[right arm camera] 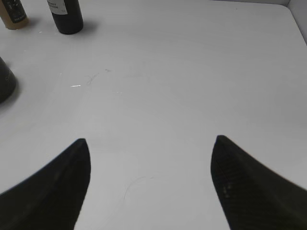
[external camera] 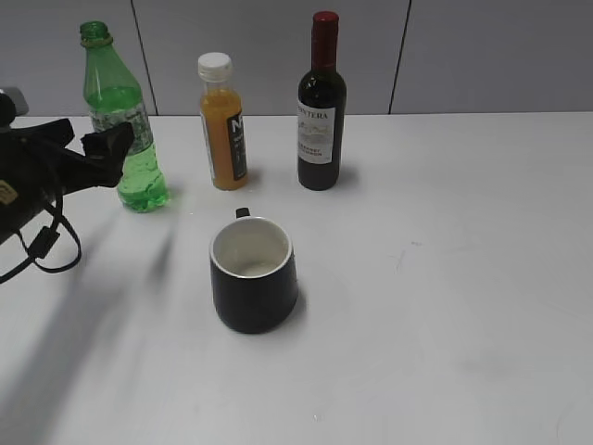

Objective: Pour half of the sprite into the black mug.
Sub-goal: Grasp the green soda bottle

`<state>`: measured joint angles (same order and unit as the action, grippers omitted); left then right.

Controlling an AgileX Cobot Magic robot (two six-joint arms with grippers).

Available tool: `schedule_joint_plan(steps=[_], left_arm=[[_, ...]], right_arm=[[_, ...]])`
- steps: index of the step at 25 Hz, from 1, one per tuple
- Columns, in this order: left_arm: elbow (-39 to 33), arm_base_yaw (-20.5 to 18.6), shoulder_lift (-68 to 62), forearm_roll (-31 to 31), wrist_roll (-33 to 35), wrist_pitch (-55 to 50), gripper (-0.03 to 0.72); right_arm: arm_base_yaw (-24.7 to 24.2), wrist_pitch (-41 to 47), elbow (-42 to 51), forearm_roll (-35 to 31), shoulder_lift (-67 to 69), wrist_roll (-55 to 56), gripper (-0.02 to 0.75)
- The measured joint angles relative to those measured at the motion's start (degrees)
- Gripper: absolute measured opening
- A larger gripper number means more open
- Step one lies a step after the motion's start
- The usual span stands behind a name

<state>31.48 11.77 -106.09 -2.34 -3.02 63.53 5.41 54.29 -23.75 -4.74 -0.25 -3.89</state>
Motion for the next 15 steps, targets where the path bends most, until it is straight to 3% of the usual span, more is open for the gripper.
schedule_joint_plan(steps=[15], left_arm=[[12.35, -0.41, -11.55, 0.76, -0.10, -1.65, 0.694]], right_arm=[[0.00, 0.00, 0.00, 0.00, 0.00, 0.00, 0.590]])
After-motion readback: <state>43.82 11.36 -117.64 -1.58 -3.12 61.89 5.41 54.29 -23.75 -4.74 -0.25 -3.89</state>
